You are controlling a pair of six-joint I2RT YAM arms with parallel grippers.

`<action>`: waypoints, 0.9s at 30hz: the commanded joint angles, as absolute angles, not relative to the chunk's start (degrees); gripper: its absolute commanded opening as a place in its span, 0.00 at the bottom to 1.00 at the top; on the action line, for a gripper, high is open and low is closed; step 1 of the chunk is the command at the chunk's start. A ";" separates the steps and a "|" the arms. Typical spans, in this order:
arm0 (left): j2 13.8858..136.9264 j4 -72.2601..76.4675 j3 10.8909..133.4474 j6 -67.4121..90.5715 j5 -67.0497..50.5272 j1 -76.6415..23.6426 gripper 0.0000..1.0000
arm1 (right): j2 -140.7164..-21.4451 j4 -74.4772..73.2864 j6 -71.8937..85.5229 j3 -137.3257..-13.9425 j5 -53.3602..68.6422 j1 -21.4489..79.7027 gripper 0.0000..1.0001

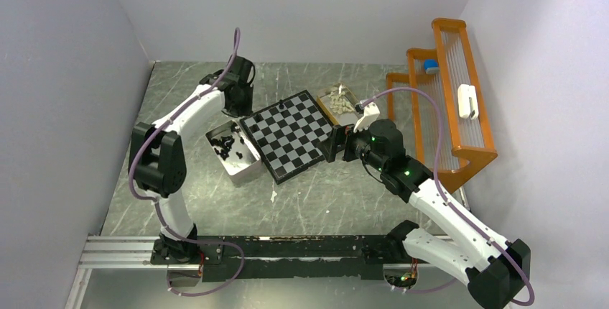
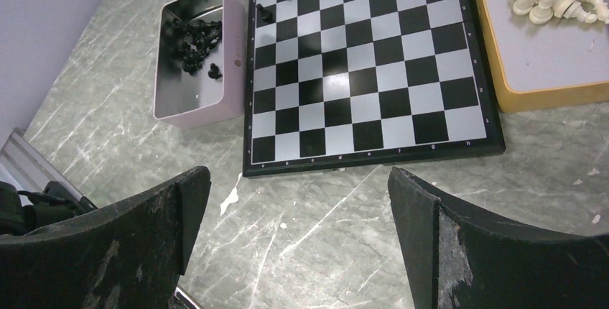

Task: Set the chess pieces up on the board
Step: Pick up the chess piece from the storage box.

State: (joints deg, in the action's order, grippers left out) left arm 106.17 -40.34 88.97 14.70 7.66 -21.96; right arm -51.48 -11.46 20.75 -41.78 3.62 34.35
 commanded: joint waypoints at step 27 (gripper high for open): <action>95.20 -36.85 64.73 25.65 4.38 -17.68 0.33 | -49.86 -10.64 21.25 -41.53 4.31 34.38 1.00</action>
State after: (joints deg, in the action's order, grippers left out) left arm 97.58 -39.72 66.83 22.85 6.96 -19.99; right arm -51.40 -11.46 21.21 -41.76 4.49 34.35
